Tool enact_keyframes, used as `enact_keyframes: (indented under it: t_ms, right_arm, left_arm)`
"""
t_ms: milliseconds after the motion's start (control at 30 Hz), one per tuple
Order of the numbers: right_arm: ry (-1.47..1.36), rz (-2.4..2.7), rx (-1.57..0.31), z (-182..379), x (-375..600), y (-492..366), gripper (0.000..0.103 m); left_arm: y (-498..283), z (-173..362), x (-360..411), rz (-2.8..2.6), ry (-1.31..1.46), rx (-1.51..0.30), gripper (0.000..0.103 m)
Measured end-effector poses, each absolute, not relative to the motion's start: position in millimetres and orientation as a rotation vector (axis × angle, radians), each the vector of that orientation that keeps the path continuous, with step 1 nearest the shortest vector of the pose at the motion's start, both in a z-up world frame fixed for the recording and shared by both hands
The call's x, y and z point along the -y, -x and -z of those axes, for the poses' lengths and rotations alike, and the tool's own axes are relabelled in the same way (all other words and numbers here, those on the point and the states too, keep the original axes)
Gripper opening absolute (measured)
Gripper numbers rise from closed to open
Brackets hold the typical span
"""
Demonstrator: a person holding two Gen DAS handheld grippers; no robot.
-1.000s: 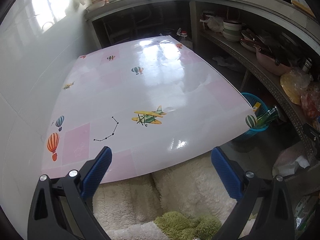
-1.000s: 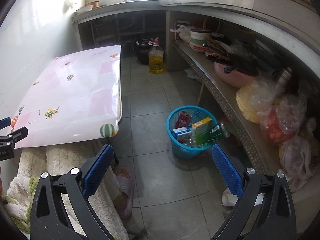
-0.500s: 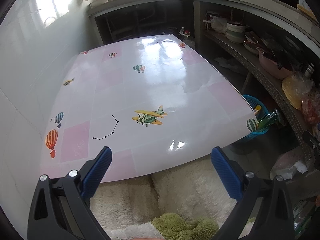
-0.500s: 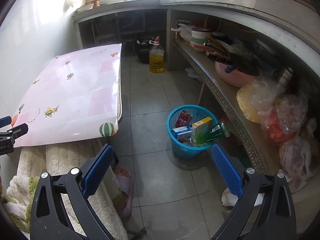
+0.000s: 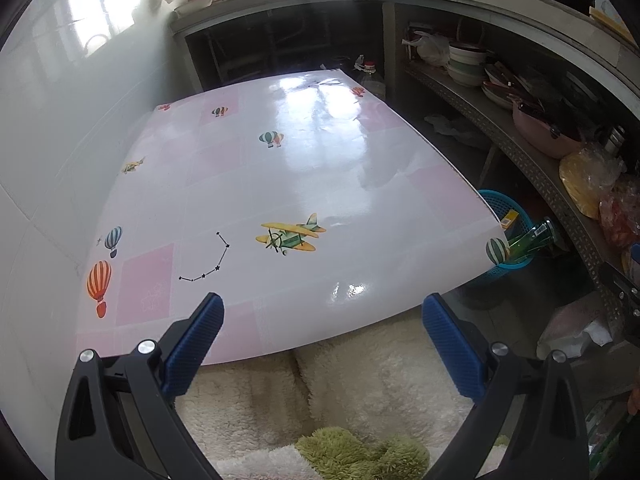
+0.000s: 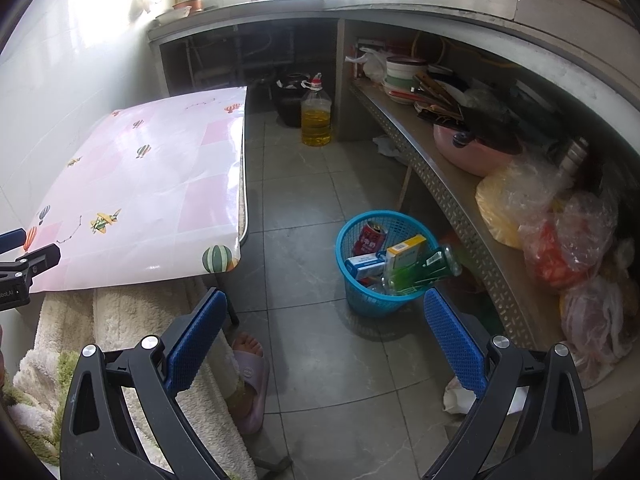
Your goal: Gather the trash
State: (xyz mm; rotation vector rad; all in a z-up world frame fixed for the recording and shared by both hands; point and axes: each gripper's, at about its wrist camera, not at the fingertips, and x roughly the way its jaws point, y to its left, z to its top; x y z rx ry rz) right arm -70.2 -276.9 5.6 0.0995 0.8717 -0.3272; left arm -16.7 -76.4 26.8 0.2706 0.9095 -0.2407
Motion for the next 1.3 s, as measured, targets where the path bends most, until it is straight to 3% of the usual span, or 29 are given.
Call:
enact_keyframes:
  t_ms: [1300]
  right_arm:
    - [-0.078,0.294,-0.872,-8.8,281.8,64.3,0.095]
  left_arm:
    - [16.5,-22.7,74.1,0.235,-0.257,-0.929,0.097]
